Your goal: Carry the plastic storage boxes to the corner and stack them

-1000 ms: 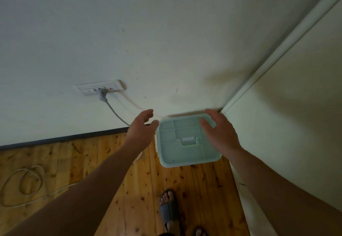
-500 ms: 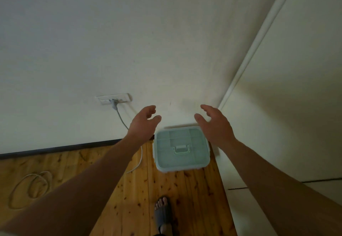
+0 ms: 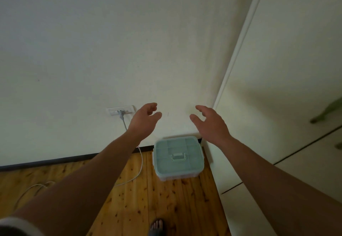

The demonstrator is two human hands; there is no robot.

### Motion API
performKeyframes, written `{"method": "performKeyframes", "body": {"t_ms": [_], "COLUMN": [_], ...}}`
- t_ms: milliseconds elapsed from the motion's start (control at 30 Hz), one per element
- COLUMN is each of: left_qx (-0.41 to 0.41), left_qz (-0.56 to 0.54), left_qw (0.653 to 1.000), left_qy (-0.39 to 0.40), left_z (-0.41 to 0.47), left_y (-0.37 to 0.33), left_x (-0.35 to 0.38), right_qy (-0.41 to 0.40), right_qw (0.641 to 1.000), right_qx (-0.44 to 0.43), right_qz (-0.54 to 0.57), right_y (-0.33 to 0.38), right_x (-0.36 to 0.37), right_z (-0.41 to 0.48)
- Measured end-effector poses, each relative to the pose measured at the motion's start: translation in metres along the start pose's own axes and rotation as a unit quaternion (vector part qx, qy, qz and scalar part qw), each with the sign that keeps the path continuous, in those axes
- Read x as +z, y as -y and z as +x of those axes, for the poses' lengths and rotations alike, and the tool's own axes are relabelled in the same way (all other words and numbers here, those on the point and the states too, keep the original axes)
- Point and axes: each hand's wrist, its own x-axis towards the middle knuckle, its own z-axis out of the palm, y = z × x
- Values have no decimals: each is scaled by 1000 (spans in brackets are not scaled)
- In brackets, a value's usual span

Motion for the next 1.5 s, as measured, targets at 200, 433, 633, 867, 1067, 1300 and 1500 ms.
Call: {"method": "performKeyframes", "body": {"t_ms": [200, 433, 633, 867, 1067, 1300, 1500], "left_qx": [31, 107, 154, 204, 252, 300, 312], "left_qz": [26, 69, 75, 61, 58, 57, 53], "left_qw": [999, 989, 978, 958, 930, 898, 876], "left_qy": [23, 70, 120, 191, 259, 318, 365], "left_z": [-17, -23, -29, -54, -91, -152, -226], "left_y": [-21, -50, -71, -98, -126, -151, -165], "left_x": [-15, -33, -48, -44, -27, 14, 54], "right_qy": [-27, -83, -128, -195, -238, -277, -329], "right_qw": [999, 996, 990, 976, 963, 944, 919], "right_qx": [13, 40, 56, 84, 122, 168, 205], "right_qz": [14, -1, -23, -38, -39, -57, -70], "right_y": [20, 47, 75, 91, 93, 83, 66], "right_x": [-15, -31, -44, -65, -85, -107, -129], "right_z": [-27, -58, -90, -141, -198, -275, -361]}}
